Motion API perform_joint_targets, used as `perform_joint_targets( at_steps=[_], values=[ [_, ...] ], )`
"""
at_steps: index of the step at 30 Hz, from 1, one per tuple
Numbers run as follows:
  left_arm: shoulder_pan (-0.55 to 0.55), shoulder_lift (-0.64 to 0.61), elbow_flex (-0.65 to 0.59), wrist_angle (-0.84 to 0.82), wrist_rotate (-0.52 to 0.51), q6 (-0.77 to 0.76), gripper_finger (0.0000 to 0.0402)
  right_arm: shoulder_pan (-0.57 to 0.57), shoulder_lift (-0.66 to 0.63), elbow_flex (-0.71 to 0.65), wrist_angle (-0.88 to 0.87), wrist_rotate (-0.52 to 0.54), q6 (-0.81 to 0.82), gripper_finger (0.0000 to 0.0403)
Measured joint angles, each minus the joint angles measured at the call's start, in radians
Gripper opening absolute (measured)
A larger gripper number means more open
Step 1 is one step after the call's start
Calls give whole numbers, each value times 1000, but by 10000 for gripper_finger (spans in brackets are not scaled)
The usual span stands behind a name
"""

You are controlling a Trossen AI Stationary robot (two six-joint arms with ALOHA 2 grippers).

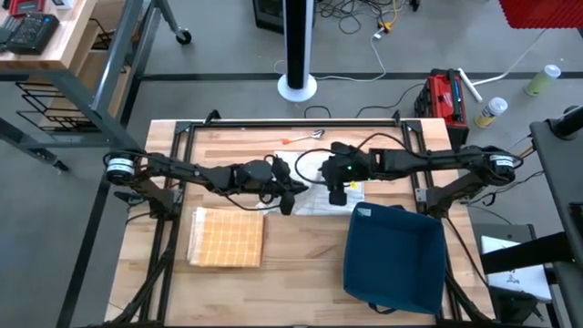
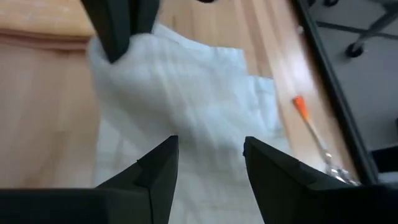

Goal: Fold towel
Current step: Fold the white towel

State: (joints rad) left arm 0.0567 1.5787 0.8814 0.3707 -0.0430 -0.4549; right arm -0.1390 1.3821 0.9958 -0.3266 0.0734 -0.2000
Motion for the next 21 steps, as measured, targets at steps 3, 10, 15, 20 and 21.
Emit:
perform_joint_targets(
  at_steps=[3, 10, 15, 20, 21],
  values=[
    [-2, 8, -1, 3, -1, 2, 0, 2, 0, 0, 32, 8, -27, 179],
    [-6, 9, 31, 9, 8, 46, 0, 10, 44, 1, 35, -5, -29, 176],
    [-32, 11, 57, 12, 27, 54, 0, 12, 114, -1, 137, 5, -51, 149],
    [-46, 6, 57, 9, 29, 54, 12, 28, 108, 0, 185, 5, -68, 35],
    [-46, 3, 57, 8, 29, 54, 17, 31, 100, 0, 170, 5, -84, 18]
  ],
)
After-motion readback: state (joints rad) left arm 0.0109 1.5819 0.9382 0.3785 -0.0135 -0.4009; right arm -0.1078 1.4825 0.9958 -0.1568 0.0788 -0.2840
